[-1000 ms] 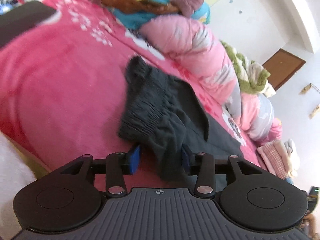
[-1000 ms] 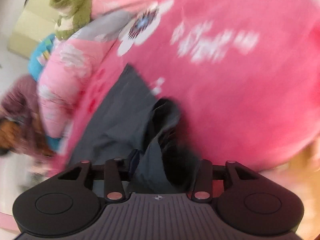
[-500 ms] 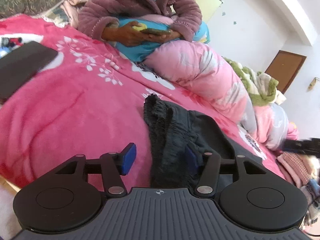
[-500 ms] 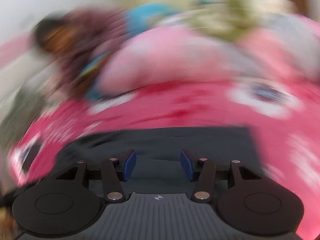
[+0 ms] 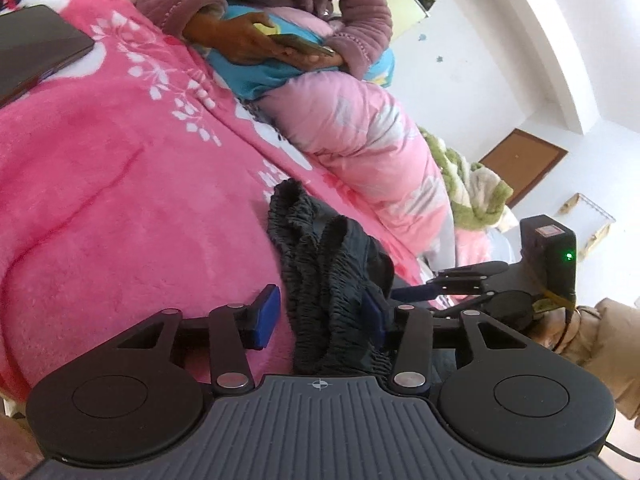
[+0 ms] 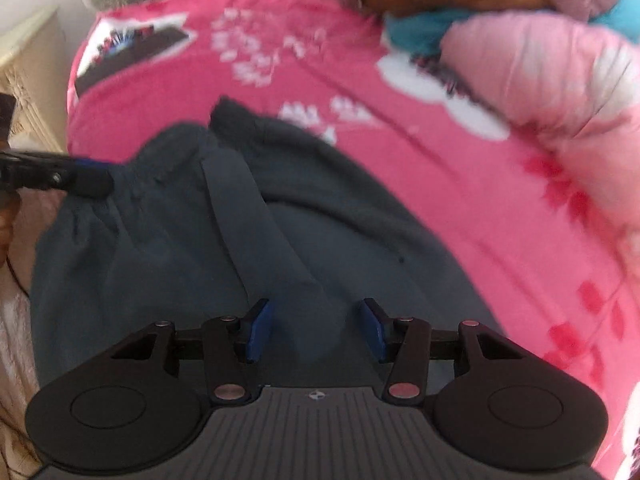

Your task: Fold clothes

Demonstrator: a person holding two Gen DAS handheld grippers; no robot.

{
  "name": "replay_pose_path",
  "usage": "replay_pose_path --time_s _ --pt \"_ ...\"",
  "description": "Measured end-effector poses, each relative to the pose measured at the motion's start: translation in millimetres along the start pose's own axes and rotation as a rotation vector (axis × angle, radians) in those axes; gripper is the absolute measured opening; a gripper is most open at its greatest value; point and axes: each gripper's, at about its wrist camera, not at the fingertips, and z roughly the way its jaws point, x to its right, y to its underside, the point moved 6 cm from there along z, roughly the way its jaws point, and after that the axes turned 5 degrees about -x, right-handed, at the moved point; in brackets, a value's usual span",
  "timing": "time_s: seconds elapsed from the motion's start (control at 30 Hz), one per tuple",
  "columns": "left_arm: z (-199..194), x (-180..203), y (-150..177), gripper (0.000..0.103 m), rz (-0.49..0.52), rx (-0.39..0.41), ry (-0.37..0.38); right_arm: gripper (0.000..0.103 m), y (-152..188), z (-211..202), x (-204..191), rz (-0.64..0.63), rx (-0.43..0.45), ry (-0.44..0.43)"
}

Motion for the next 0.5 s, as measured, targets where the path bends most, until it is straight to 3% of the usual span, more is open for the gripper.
replay_pose_path --time_s 0.07,0.13,0.2,0.27,0.5 --pt "1 2 0 0.044 0.001 -0.004 0.018 0.045 3 2 -4 0.019 0.004 0.018" --pt "1 3 -1 0.044 -0.003 -0.006 0.032 0.033 6 1 -13 0.025 0.015 0.051" --pt "1 4 -1 0.044 -0.003 -0.004 0.041 0.008 8 1 -23 0.024 0.022 0.099" --pt "1 5 -1 0.044 0.0 -0.004 0.045 0.001 10 -1 -34 -0.017 0.035 0.175" --pt "-3 9 -2 0.044 0.005 0.012 0.072 0.0 3 -23 -50 -0.163 0.126 0.467"
